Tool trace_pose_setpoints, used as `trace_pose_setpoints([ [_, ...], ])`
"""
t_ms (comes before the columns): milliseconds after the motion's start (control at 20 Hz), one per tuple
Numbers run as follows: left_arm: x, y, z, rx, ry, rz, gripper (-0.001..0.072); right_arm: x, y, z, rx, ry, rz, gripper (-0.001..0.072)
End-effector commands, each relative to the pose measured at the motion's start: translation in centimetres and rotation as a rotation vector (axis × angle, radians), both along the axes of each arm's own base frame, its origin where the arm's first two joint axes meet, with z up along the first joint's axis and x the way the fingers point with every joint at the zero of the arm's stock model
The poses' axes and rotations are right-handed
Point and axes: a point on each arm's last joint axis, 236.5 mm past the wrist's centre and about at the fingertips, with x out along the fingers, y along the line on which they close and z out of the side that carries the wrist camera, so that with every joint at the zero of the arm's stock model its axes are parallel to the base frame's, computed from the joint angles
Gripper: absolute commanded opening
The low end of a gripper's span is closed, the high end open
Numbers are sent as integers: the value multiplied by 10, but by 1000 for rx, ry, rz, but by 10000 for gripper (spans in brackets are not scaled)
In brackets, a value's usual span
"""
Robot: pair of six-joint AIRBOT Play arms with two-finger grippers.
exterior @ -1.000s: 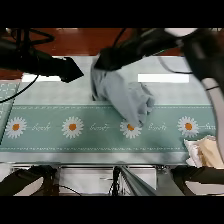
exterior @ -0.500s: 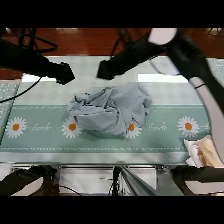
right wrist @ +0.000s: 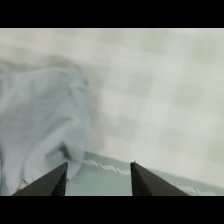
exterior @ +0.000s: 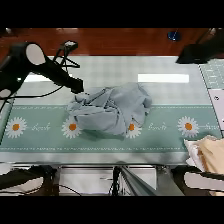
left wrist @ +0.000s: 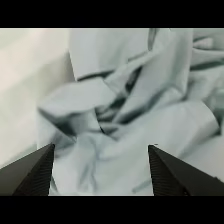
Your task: Fold the shirts.
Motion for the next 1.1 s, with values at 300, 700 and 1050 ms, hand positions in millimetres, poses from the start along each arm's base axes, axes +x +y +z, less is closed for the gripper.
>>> trace_pose_setpoints([
  [300,16,-24,-71,-28,58,-160,720,-32,-53,-84,137,183,-150,471],
  [700,7,25,-82,0,162,-131,720,-66,-34,-146,204,322,-141,470],
  [1050,-2,45,-102,-53,273,-102,720,-67,-11,-151,310,319,-130,470],
])
